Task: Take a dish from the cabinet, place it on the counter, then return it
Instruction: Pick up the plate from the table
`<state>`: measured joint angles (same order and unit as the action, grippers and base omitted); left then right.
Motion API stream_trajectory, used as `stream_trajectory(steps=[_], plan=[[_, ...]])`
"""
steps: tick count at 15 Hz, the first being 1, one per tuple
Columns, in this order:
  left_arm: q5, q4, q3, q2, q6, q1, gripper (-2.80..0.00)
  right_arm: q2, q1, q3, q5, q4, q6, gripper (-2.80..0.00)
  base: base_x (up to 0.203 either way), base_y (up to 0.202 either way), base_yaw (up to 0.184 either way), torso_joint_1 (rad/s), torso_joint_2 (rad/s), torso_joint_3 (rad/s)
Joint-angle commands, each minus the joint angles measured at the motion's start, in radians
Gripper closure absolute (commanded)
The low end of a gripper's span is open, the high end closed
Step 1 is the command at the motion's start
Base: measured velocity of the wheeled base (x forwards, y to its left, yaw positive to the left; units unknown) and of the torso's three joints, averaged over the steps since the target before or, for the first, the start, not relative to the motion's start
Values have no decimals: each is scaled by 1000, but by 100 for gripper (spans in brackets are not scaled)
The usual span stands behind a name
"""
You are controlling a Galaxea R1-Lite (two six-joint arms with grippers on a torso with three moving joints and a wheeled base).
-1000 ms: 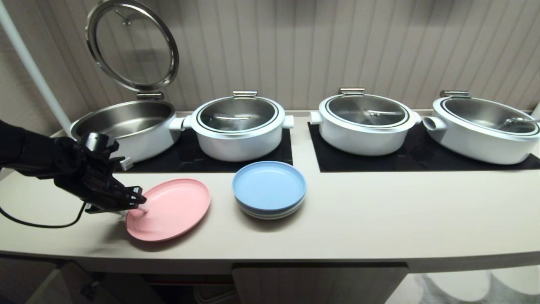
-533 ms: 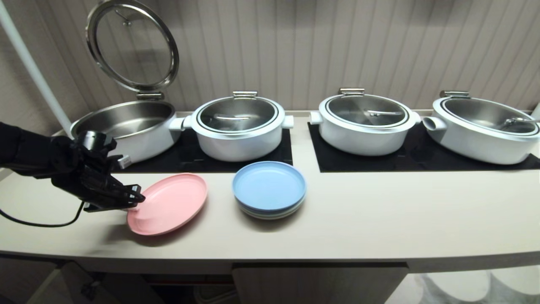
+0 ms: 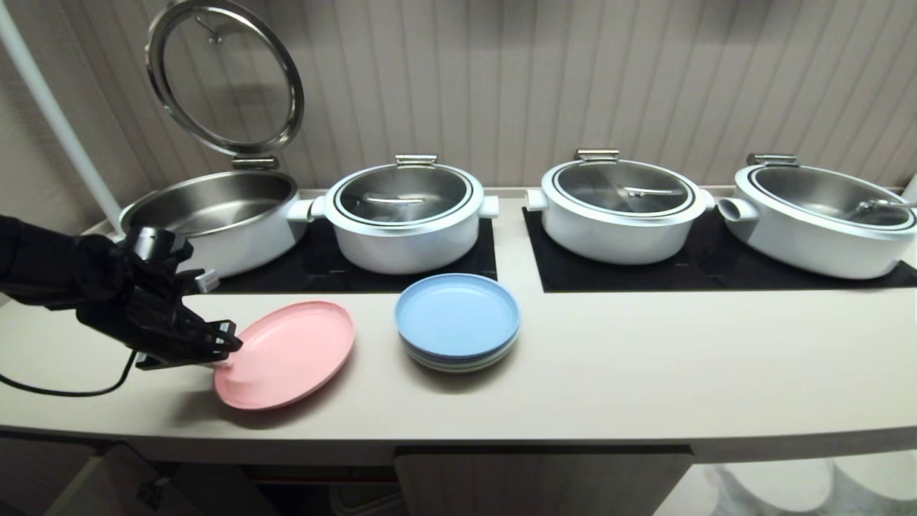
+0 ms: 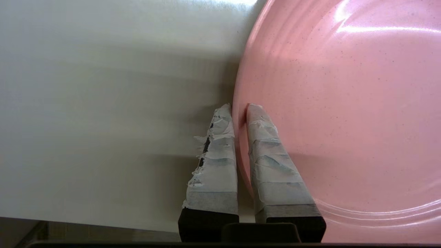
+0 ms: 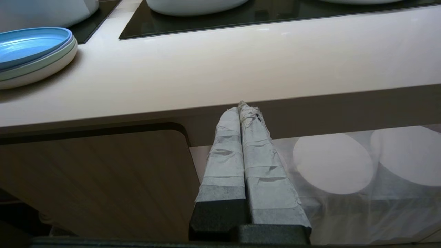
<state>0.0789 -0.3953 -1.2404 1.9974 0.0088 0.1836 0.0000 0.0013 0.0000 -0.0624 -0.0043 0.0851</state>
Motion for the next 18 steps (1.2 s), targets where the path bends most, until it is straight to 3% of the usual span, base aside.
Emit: stream_trajectory(steps=[1, 9, 12, 16, 18], plan=[[15, -2, 11, -34, -37, -2, 0, 0, 0, 0, 0, 0, 1, 0, 0, 0, 0, 0, 0, 0], [69, -1, 188, -189, -75, -4, 0, 0, 0, 0, 0, -2, 1, 0, 0, 0, 0, 0, 0, 0], [75, 0, 269, -249, -120, -6, 0, 0, 0, 0, 0, 0, 1, 0, 0, 0, 0, 0, 0, 0], [126, 0, 358, -334, -134, 13, 0, 0, 0, 0, 0, 0, 1, 0, 0, 0, 0, 0, 0, 0], [131, 0, 377, -358, -184, 12, 0, 0, 0, 0, 0, 0, 1, 0, 0, 0, 0, 0, 0, 0]])
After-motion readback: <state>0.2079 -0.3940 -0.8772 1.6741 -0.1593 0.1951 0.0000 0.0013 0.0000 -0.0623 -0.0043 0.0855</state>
